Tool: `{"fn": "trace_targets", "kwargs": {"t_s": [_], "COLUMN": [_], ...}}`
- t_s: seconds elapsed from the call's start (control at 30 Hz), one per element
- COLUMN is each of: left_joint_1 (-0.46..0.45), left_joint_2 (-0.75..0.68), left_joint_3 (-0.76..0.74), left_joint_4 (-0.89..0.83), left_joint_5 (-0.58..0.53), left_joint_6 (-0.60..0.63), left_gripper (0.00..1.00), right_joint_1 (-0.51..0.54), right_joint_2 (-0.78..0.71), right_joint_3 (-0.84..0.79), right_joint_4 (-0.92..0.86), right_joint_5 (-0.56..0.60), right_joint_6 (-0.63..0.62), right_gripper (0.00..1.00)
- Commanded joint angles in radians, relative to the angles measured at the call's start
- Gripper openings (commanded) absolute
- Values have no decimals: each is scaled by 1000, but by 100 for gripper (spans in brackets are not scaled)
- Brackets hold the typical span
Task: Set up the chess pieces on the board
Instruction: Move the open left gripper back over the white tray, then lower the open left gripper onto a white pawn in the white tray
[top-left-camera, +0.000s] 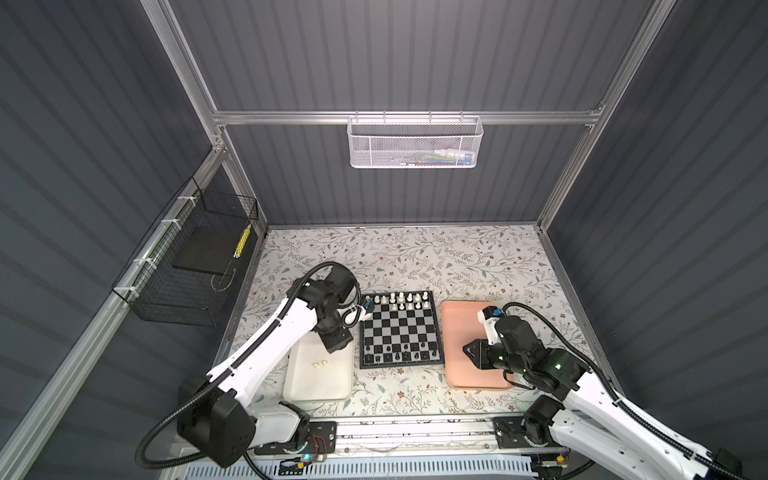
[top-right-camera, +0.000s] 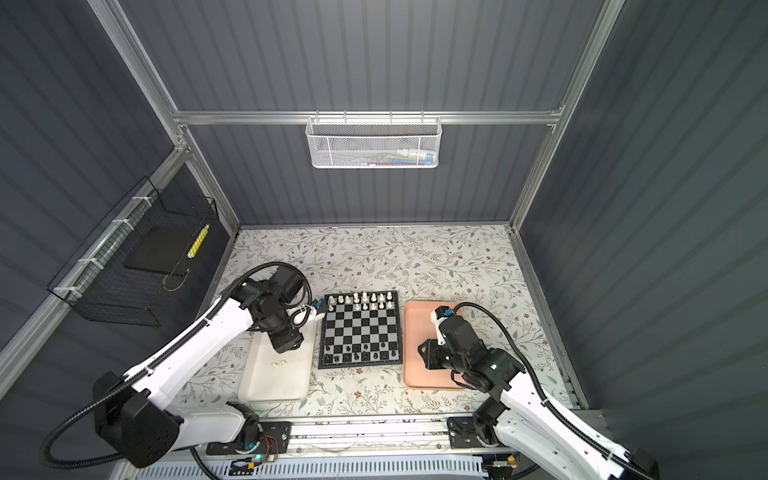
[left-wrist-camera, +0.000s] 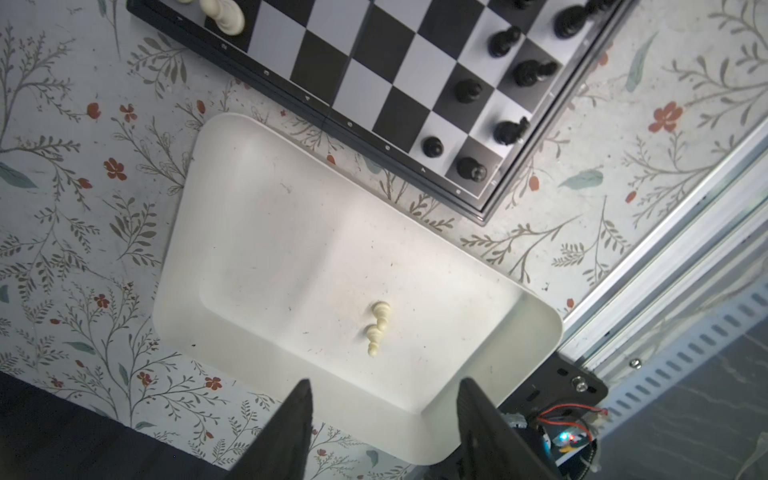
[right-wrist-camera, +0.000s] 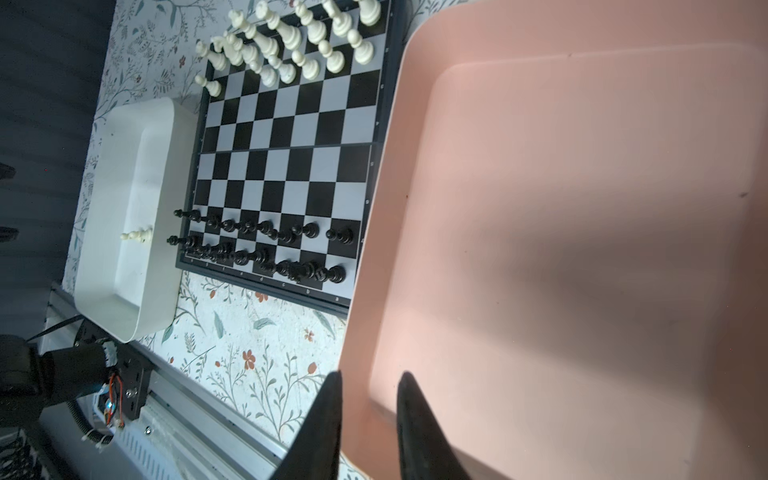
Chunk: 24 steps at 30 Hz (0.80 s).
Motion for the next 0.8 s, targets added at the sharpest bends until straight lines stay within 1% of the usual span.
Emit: {"fn": "trace_targets", "kwargs": {"t_s": [0.0, 0.07, 0.17, 0.3, 0.43, 0.57, 0.7, 0.77], "left_joint_1": [-5, -5, -5, -5, -5, -4, -4, -4], "left_joint_2": [-44, -54, -66, -91, -118, -127, -123, -116], "left_joint_3": [-41, -58, -98, -137, -150, -188, -233, -244], "left_joint_4": [-47, -55, -46, -45, -82, -67, -18, 8], "left_joint_5": [38, 60, 57, 41, 72, 49, -2, -9], "left_joint_6": [35, 41, 44, 43, 72, 69, 80, 76], "left_gripper": [63, 65, 65, 63, 62, 60, 58, 58], "right_joint_1": [5, 13, 24, 31, 32, 32, 32, 32], "right_joint_2": [34, 48, 53, 41, 15, -14, -6, -6], "right_joint_3": [18, 21, 34, 72, 89, 59, 46, 41], "right_joint_4": [4, 3, -15, -71, -109, -75, -68, -69], "right_joint_5": [-83, -88, -84, -83, -61, -40, -41, -38], "right_joint_6": [-18, -17, -24, -43, -61, -47, -51, -50], "right_gripper": [24, 24, 24, 26, 27, 28, 27, 27]}}
